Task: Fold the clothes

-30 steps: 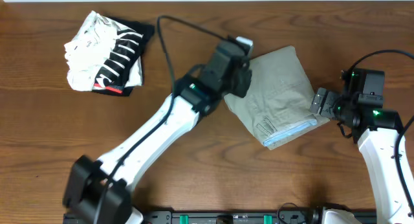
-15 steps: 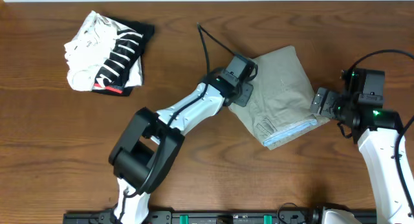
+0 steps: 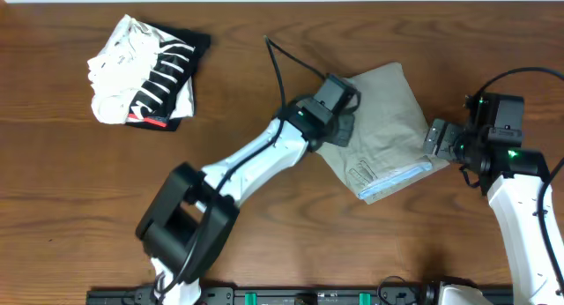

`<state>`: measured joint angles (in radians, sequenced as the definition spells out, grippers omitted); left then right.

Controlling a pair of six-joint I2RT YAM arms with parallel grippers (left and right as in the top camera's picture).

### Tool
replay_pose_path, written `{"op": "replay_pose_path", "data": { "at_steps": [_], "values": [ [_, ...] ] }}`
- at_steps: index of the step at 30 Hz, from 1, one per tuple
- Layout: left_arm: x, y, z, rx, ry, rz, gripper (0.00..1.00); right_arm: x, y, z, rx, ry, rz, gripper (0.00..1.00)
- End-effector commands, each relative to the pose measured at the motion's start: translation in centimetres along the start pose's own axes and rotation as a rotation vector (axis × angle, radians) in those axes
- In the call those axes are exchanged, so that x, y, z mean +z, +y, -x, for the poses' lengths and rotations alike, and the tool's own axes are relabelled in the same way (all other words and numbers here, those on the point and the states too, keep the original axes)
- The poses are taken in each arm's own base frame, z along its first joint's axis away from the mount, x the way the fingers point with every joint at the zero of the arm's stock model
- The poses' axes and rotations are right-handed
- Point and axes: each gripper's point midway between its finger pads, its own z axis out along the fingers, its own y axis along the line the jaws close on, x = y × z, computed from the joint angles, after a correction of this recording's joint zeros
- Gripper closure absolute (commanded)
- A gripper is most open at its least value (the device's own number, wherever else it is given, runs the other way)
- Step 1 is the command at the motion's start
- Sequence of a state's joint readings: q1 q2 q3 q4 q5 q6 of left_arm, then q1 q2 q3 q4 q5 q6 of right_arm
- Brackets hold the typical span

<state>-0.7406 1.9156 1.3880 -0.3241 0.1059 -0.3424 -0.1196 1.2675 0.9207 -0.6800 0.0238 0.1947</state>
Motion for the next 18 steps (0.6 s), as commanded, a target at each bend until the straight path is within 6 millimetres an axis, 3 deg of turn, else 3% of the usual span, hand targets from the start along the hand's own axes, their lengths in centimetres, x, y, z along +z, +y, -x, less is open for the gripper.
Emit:
{"op": "replay_pose_path", "data": {
  "at_steps": [1, 7, 13, 18],
  "values": [
    [-0.6, -2.6, -0.2, -0.071, -0.006, -0.049, 0.94, -0.1, -0.4, 0.1, 0.020, -0.008, -0.015, 0.01],
    [1.0, -4.6, -1.4, -0.035, 0.005, -0.074, 0.92, -0.1, -0.4, 0.1, 0.020, -0.008, -0.016, 0.01],
    [3.4, -4.0, -3.7, -0.028, 0.072, -0.045, 0.92, -0.1, -0.4, 0.1, 0.020, -0.008, -0.015, 0.01],
    [5.1, -3.6, -6.9, -0.014, 0.168, -0.010, 0.92, -0.1, -0.4, 0.1, 0.020, -0.008, -0.015, 0.01]
  ]
}}
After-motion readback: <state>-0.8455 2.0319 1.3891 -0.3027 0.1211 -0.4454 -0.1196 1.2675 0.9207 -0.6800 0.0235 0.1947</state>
